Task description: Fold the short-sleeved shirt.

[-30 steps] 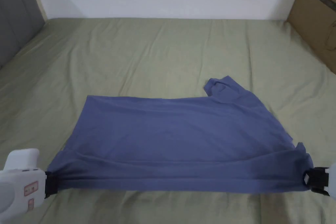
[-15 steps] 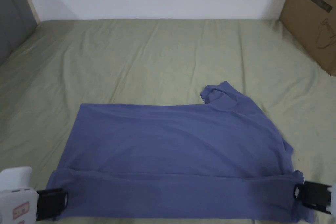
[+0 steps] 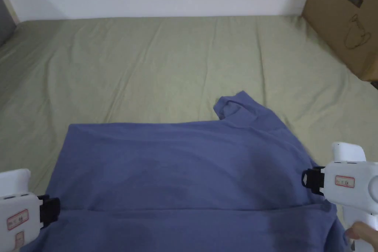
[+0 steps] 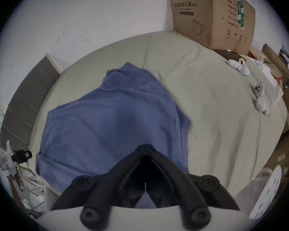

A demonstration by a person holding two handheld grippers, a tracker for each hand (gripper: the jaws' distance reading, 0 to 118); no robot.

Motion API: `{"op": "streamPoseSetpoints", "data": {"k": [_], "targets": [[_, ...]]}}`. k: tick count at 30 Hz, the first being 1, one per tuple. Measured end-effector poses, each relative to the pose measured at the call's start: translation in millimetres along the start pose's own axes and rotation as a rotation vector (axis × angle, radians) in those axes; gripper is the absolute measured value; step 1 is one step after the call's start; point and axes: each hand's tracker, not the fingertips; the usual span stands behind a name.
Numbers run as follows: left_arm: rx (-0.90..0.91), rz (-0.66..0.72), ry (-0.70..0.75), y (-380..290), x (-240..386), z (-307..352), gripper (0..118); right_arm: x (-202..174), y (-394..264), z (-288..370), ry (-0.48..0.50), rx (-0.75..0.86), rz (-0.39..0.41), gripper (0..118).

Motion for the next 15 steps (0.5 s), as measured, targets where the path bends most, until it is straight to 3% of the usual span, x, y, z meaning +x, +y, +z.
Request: {"op": "streamPoseSetpoints", "data": {"k": [4,5,6,7,8,15], "targets": [[-0.016,-0.011,-0.01,12.6,8.6,-15.2,0,1.0,55.9,-33.4,-0.013,0.05,0.05,3],[-0.021,-0.015,-0.012,15.3,10.3,-18.3,0,3.1,72.6,-45.1,-0.013,0.047,0.049,21],[-0.029,-0.02,-0.012,18.4,12.2,-22.2,0,4.5,88.9,-58.6,-0.014,0.037,0.05,58],[-0.035,-0.025,-0.008,21.5,14.1,-27.5,0,6.1,105.7,-76.4,-0.018,0.022,0.05,78],[-0.039,-0.027,-0.008,23.6,14.6,-30.9,0,7.8,118.8,-93.0,-0.024,-0.004,0.05,85],[-0.072,-0.02,0.004,36.6,12.9,-53.8,0,4.8,151.5,-180.7,-0.052,-0.145,0.123,84]]}}
